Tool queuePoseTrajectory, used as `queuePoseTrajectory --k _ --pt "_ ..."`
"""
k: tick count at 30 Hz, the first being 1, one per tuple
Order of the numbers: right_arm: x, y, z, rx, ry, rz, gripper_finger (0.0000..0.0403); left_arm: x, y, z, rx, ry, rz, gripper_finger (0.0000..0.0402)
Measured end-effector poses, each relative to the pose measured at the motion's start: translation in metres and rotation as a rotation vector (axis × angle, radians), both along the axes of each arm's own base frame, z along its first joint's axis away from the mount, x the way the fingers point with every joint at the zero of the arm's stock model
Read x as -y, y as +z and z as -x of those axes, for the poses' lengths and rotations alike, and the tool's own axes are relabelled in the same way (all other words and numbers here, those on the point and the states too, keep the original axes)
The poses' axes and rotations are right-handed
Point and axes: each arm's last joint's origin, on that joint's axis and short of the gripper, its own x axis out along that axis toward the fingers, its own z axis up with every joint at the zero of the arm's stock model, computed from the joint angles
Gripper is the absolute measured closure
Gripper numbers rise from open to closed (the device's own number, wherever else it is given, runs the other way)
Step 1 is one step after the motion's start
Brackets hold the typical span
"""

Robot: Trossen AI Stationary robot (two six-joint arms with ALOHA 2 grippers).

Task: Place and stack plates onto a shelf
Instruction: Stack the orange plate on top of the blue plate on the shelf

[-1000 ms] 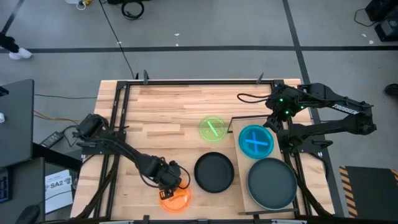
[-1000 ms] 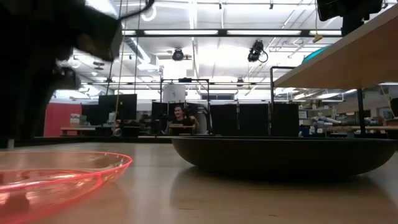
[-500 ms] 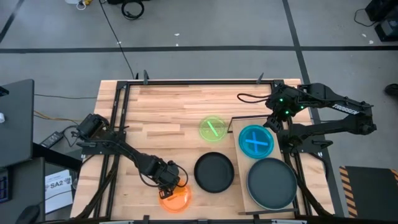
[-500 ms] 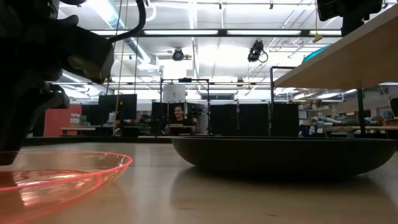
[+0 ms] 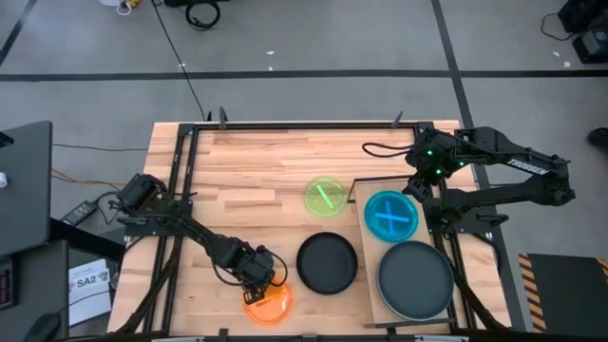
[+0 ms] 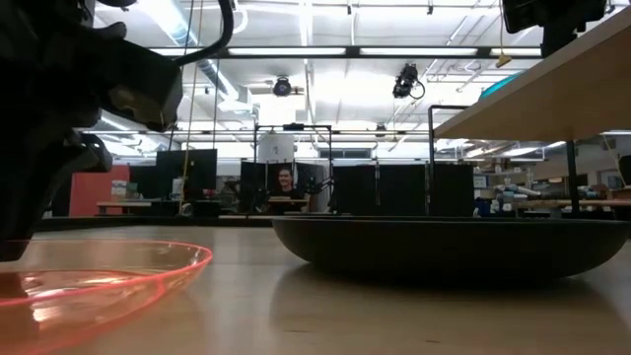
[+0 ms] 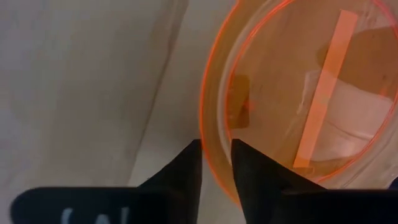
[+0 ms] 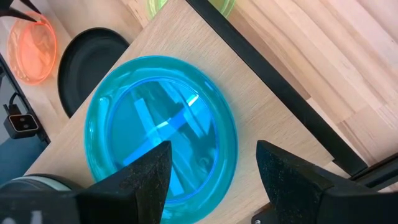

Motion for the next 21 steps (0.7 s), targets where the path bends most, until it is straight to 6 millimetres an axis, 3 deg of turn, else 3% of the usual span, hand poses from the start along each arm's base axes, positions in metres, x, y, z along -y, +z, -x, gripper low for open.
queuePoseTrajectory --k 9,21 --pt "0.0 0.0 0.0 0.0 0.0 0.0 0.0163 -0.0013 0.0 -0.0006 -0.004 0.035 0.0 0.039" --pt "0.0 0.0 0.0 0.0 0.0 0.0 0.0163 -0.0013 0.0 -0.0003 -0.016 0.034 0.01 0.0396"
